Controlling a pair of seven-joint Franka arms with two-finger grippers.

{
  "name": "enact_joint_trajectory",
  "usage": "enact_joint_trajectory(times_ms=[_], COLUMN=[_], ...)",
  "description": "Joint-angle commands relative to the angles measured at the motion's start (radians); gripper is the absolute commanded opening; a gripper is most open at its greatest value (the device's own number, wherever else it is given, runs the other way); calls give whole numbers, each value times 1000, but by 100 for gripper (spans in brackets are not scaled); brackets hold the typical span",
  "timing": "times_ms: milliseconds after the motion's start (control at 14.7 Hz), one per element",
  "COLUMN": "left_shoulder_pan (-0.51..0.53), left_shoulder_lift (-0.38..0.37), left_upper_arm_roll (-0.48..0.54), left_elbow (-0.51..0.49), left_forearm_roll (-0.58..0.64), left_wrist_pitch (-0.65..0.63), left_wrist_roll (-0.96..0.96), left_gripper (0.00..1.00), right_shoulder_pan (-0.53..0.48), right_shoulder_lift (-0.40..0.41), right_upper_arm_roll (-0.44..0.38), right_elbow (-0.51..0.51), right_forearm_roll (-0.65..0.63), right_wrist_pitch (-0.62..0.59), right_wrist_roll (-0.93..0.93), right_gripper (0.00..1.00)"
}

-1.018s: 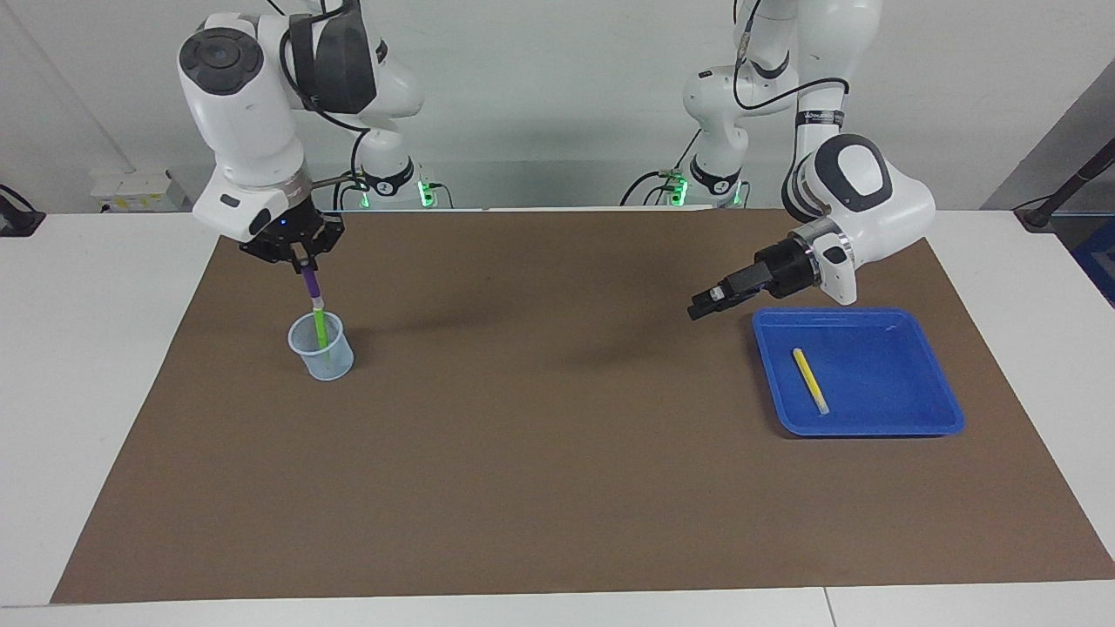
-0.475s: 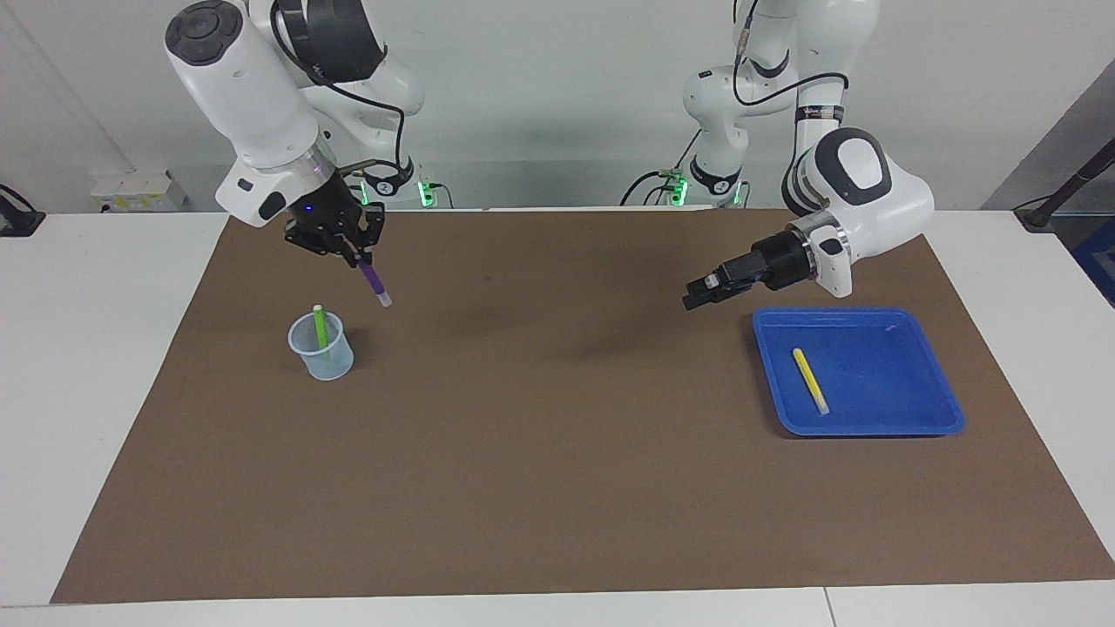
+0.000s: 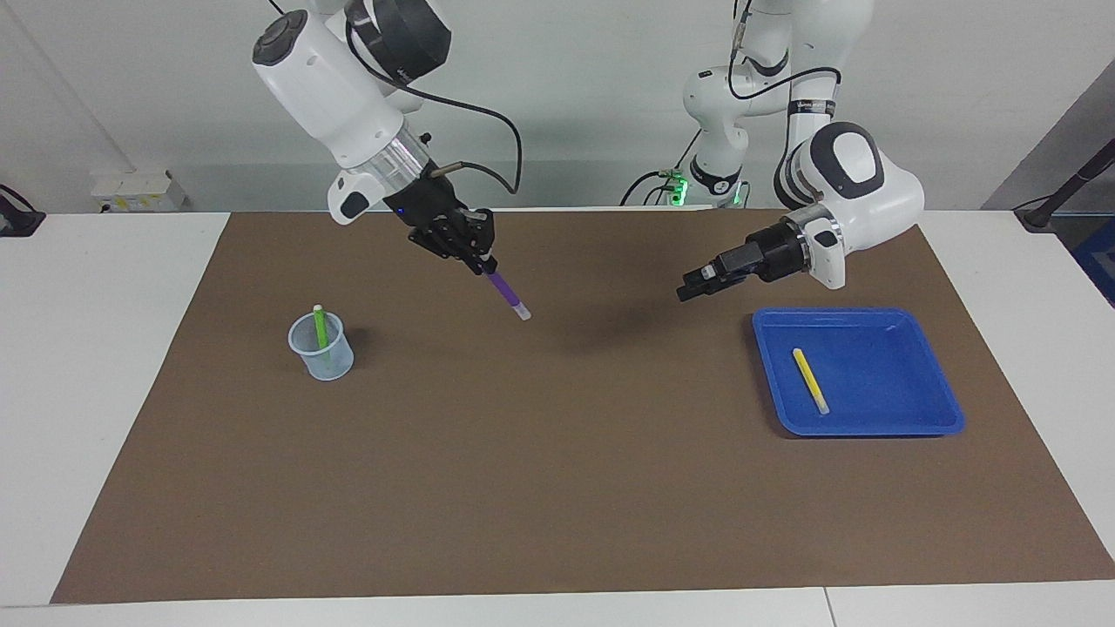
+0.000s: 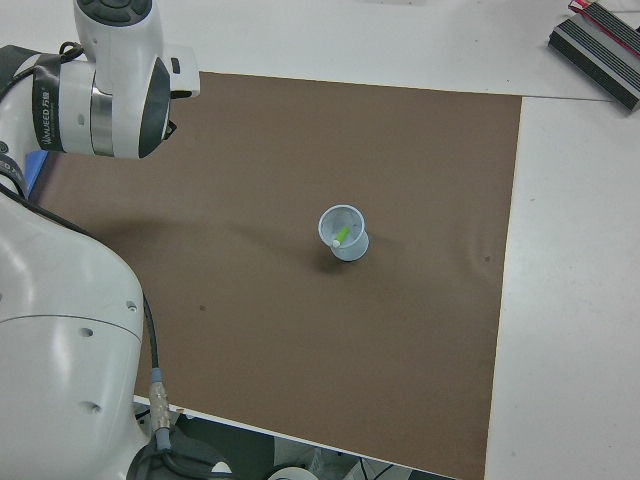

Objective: Right arm passes pens to left for tray arrangement
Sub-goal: 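Lift the purple pen with the right gripper toward the left gripper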

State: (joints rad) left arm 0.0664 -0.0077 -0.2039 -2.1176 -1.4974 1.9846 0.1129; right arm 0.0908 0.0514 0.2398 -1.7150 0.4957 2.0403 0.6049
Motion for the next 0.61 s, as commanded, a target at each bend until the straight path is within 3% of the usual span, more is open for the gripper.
enact_joint_trajectory(times_ms=[0,339,543], left_shoulder_pan=[-31,-106,-232], left_shoulder_lift=[-51,-77,-103], left_upper_arm_roll=[14,12,14], left_elbow=[-53,-99,-127], left_forearm_roll=[-26,-92,-193], left_wrist_pitch=[-4,60,202], left_wrist_roll=[18,18,18], left_gripper=[100,100,100], right_shoulder_pan=[53,194,257], right_shoulder_lift=[-12,28,51], right_upper_arm_roll=[-1,-1,-1], right_elbow=[-46,-90,-92], right_forearm_roll=[93,138,138], right_wrist_pitch=[157,504,593], right_wrist_roll=[157,413,502], right_gripper=[0,0,0])
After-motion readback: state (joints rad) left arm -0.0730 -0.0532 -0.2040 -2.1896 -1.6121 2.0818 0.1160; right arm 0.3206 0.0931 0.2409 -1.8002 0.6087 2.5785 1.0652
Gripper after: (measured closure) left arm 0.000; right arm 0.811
